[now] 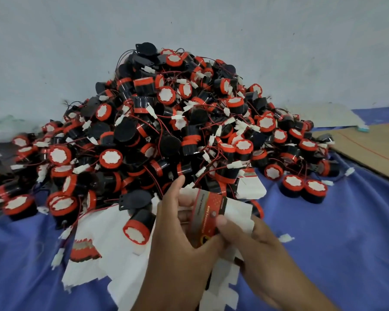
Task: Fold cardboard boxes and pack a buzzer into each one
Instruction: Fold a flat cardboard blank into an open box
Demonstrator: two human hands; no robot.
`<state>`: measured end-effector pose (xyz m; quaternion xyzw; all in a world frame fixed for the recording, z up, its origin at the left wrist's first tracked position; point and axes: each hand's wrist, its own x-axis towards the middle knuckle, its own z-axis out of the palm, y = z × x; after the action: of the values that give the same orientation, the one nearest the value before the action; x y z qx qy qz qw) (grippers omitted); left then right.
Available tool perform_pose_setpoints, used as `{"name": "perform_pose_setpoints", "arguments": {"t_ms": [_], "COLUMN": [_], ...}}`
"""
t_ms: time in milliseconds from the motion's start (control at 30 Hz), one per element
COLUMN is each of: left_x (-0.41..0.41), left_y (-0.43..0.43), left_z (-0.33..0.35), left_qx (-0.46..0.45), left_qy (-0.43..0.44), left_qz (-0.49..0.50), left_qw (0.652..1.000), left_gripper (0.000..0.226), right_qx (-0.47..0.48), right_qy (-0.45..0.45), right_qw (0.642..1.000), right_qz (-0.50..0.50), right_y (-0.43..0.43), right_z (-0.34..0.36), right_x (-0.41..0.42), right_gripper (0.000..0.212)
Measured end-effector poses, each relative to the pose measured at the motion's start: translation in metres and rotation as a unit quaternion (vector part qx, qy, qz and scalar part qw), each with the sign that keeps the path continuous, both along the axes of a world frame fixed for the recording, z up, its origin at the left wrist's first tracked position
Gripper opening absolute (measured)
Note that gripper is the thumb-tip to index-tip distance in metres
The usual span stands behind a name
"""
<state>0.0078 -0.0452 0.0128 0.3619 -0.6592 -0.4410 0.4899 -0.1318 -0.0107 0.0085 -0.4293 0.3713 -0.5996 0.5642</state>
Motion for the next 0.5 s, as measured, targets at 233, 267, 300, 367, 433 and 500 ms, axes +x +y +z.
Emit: {"name": "perform_pose_setpoints", "arguments": {"t_ms": [233, 267, 300, 367, 433, 500], "left_x": [0.001, 0.0, -0.001, -0.003, -0.005, -0.007], "left_y": [-0.005, -0.005, -0.006, -0.01, -0.012, -0.013], "left_z": [0.003, 0.005, 0.005, 0.002, 0.004, 0.009], "left_qx": [-0.001, 0.035, 0.068, 0.119, 0.144, 0.134], "left_qy": [0.004, 0.006, 0.015, 0.033, 0.061, 0.113], "left_qz": [-0.018, -0.033, -0.044, -0.053, -0.081, -0.109], "left_qw": [1.0, 0.999, 0.997, 0.991, 0.984, 0.978], "left_gripper": [0.075, 0.08, 0.085, 0.096, 0.103, 0.096], "right_qx": [0.039, 0.045, 0.047, 0.039, -0.008, -0.054], "right_qy": [-0.083, -0.105, -0.137, -0.194, -0.211, -0.196], "right_qw": [0.989, 0.991, 0.989, 0.98, 0.976, 0.977], "right_qz": [-0.118, -0.075, -0.027, 0.029, 0.052, 0.072], "right_y": [-0.004, -0.004, -0.004, -0.006, -0.007, -0.004], "right_z": [-0.001, 0.0, 0.0, -0.002, -0.007, -0.005], "right_x": [0.0, 0.003, 0.007, 0.014, 0.017, 0.021], "right_gripper": [0.032, 0.037, 0.044, 0.063, 0.076, 0.076]}}
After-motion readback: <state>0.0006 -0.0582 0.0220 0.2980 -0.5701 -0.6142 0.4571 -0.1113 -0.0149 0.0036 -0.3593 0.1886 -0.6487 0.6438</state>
